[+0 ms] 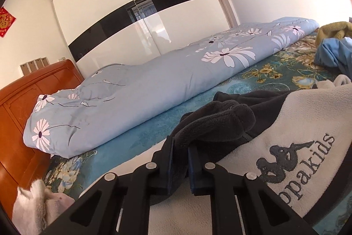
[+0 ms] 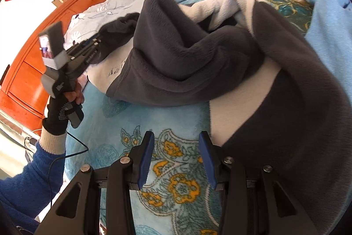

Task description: Fold clothes

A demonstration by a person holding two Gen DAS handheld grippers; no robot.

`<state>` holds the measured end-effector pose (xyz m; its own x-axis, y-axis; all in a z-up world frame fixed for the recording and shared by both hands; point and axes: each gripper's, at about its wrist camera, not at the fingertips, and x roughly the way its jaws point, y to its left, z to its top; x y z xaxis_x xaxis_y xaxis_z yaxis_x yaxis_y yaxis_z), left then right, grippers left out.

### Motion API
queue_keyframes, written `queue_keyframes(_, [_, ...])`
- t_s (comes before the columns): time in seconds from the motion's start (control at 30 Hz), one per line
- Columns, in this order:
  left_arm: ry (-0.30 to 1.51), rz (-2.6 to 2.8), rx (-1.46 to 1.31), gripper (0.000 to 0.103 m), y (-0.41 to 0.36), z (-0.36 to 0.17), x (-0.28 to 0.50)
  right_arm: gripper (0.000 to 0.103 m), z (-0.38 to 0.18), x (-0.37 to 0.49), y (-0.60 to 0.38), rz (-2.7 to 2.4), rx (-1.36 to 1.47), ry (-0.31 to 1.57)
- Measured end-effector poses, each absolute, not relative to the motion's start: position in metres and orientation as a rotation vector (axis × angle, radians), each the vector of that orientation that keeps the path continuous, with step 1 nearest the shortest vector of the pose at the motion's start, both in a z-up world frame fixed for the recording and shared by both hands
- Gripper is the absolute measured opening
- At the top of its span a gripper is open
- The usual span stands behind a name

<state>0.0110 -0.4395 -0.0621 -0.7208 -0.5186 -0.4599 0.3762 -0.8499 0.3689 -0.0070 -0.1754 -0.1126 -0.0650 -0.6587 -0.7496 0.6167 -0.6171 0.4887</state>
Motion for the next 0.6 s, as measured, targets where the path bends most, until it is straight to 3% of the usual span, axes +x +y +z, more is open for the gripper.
queue_keyframes(0.6, [-0.217,-2.442,0.663,0.012,-0.487,-0.036,0.067,0.043,-0.124,-0.002,-0.205,-1.760,1.358,-0.007])
